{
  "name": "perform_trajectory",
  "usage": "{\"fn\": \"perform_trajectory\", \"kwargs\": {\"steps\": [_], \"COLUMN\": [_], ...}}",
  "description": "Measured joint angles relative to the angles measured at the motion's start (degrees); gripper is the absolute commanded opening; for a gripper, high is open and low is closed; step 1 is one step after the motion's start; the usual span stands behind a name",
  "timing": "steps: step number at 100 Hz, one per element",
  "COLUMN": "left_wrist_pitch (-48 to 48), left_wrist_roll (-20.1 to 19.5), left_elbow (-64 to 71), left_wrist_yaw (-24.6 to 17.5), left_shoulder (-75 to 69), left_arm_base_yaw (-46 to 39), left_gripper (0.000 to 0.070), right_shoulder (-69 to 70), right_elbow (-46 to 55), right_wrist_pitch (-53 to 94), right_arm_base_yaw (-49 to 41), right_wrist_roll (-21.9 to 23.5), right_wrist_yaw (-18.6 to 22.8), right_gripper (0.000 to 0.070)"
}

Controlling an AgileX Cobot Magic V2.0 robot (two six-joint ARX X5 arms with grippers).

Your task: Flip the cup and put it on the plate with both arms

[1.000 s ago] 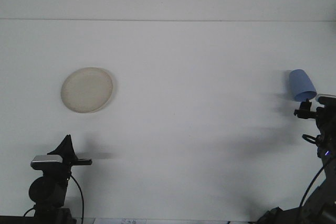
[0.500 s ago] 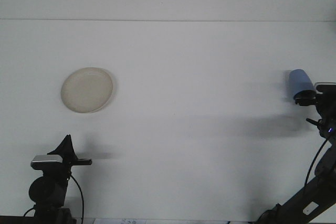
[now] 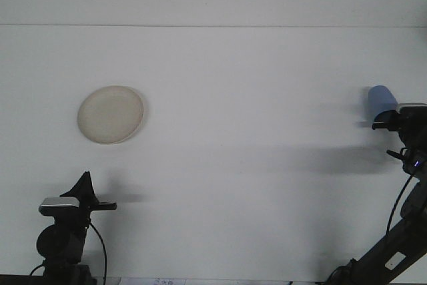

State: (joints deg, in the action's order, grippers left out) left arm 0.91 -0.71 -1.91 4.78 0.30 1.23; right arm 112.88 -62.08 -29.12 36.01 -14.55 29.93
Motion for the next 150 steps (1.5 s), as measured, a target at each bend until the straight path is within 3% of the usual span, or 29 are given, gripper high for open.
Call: {"fn": "perform_trajectory", "kwargs": {"steps": [28, 44, 57, 74, 90, 110, 150], "left_wrist_pitch": [0.0, 0.0, 0.0, 0.0, 0.0, 0.0, 0.0], "left_wrist_roll": [0.0, 0.0, 0.0, 0.0, 0.0, 0.0, 0.0], "left_elbow": [0.0, 0.0, 0.0, 0.0, 0.0, 0.0, 0.0], "left_wrist_yaw": [0.0, 0.0, 0.0, 0.0, 0.0, 0.0, 0.0], "left_shoulder": [0.0, 0.0, 0.0, 0.0, 0.0, 0.0, 0.0], "left_arm_base_yaw": [0.0, 0.0, 0.0, 0.0, 0.0, 0.0, 0.0], "left_gripper": [0.0016, 0.0016, 0.0016, 0.0016, 0.0016, 0.0016, 0.0016], "right_shoulder": [-15.2, -26.4, -35.6, -44.8, -43.2, -35.3, -22.9], "right_elbow": [0.0, 0.0, 0.0, -3.2, -9.3, -15.0, -16.5], "right_wrist_pitch": [14.3, 26.9, 39.7, 57.7, 74.2, 90.6, 100.0], "right_arm_base_yaw": [-1.4, -6.8, -13.8, -27.4, -42.8, -61.5, -82.0], "right_wrist_roll": [11.5, 19.7, 22.9, 22.2, 20.3, 18.0, 17.2], "right_wrist_yaw": [-0.7, -4.5, -8.9, -16.1, -16.9, -22.4, -22.8], "right_gripper": [0.0, 0.0, 0.0, 0.0, 0.0, 0.0, 0.0]}}
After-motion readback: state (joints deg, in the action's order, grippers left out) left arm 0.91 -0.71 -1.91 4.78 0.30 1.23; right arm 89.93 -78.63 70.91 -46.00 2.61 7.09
